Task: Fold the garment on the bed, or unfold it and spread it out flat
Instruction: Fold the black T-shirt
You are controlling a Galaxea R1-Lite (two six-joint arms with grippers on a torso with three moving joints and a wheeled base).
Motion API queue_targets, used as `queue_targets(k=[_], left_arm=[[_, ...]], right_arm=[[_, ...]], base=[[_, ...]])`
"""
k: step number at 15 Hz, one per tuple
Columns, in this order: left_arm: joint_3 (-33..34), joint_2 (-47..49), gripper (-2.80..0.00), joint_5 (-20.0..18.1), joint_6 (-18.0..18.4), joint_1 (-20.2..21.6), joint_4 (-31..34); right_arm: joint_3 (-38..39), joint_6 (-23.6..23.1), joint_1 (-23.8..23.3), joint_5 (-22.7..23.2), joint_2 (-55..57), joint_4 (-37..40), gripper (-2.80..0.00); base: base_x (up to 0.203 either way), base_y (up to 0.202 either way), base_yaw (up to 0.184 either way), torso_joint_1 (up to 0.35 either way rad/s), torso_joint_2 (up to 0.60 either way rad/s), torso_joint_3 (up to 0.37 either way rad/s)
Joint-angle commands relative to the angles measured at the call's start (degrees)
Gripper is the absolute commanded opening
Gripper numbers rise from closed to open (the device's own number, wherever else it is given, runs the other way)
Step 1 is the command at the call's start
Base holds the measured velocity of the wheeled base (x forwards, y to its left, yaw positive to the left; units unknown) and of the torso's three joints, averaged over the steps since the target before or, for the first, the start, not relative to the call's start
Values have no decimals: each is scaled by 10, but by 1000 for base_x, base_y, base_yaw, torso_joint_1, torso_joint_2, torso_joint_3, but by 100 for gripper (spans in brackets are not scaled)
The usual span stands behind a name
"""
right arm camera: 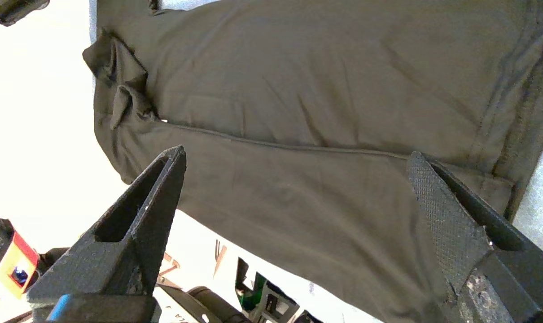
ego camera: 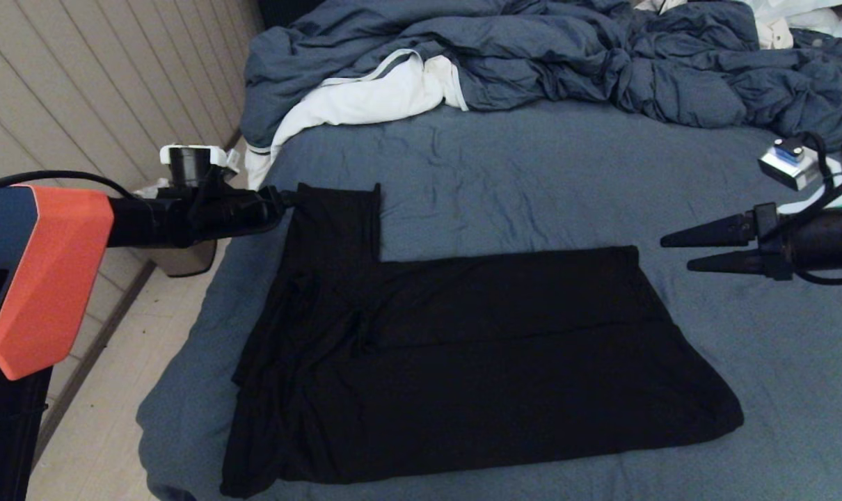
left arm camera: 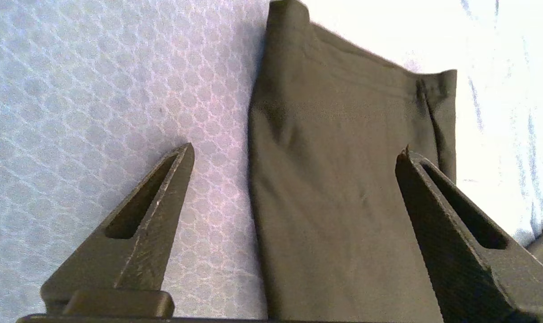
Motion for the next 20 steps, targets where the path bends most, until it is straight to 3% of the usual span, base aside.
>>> queue_targets(k=[1, 10, 11, 20], left_arm=[[0, -4, 0, -3, -2, 3, -1], [1, 16, 0, -1, -4, -33, 0], [1, 16, -280, 0, -4, -37, 0], [1, -1, -280, -1, -5, -38, -1]], right_arm=[[1, -1, 5, 3, -3, 2, 0], [18, -11, 4, 20, -21, 2, 0], [19, -12, 4, 20, -21, 2, 0], [21, -14, 4, 19, -20, 1, 0]], base=[[0, 0, 0, 0, 0, 0], [0, 0, 0, 0, 0, 0], [0, 0, 0, 0, 0, 0], [0, 0, 0, 0, 0, 0]])
